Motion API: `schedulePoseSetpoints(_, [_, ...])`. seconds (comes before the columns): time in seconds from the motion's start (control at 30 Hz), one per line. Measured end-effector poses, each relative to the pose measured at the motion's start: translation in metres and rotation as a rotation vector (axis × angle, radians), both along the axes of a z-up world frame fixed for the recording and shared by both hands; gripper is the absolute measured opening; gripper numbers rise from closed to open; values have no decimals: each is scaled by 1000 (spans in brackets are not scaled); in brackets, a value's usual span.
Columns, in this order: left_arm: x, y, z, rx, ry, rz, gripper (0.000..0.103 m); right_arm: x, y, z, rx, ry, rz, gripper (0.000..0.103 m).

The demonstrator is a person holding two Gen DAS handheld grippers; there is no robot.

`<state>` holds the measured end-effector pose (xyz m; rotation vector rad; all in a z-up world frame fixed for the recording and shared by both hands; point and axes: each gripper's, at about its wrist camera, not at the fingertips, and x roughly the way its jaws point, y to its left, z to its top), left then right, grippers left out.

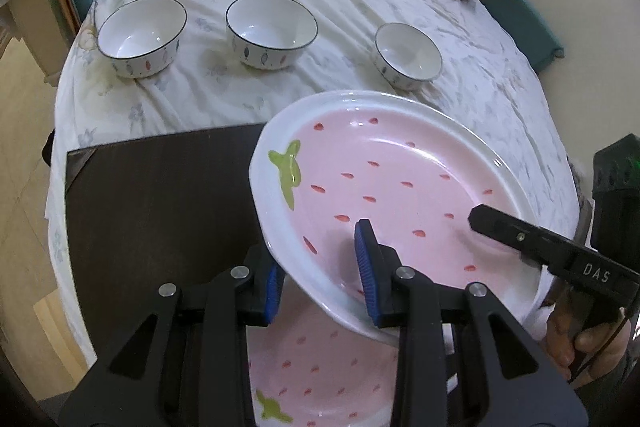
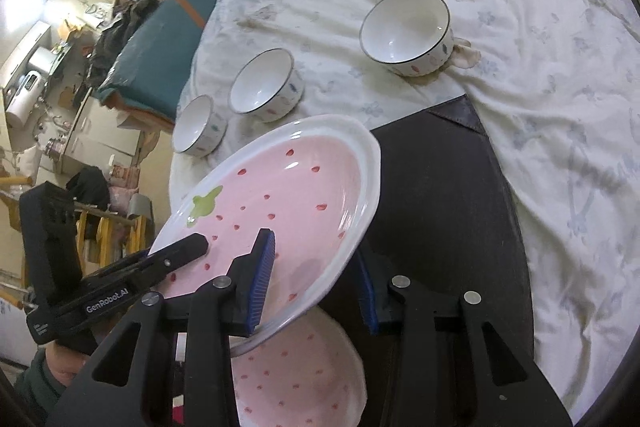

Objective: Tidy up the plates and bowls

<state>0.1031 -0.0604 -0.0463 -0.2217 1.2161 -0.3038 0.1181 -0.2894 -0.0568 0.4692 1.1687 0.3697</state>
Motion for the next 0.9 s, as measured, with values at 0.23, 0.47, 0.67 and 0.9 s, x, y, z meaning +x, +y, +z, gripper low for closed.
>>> schedulePoseSetpoints(0.23, [-46,10,1,29,33,-21,29,-48,20,-4,19,31,28,39])
schedulePoseSetpoints(0.47, [-84,19,-2,35,76,-37,29,-90,34,-11,47,52,38,38])
schedulePoseSetpoints(0.67, [-110,21,-11,69,111,-66,29,-121,44,-22,55,86,45,37])
schedulePoseSetpoints(0.9, [-114,19,-20,93,125,-71,29,-138,47,-41,75,139,33,37])
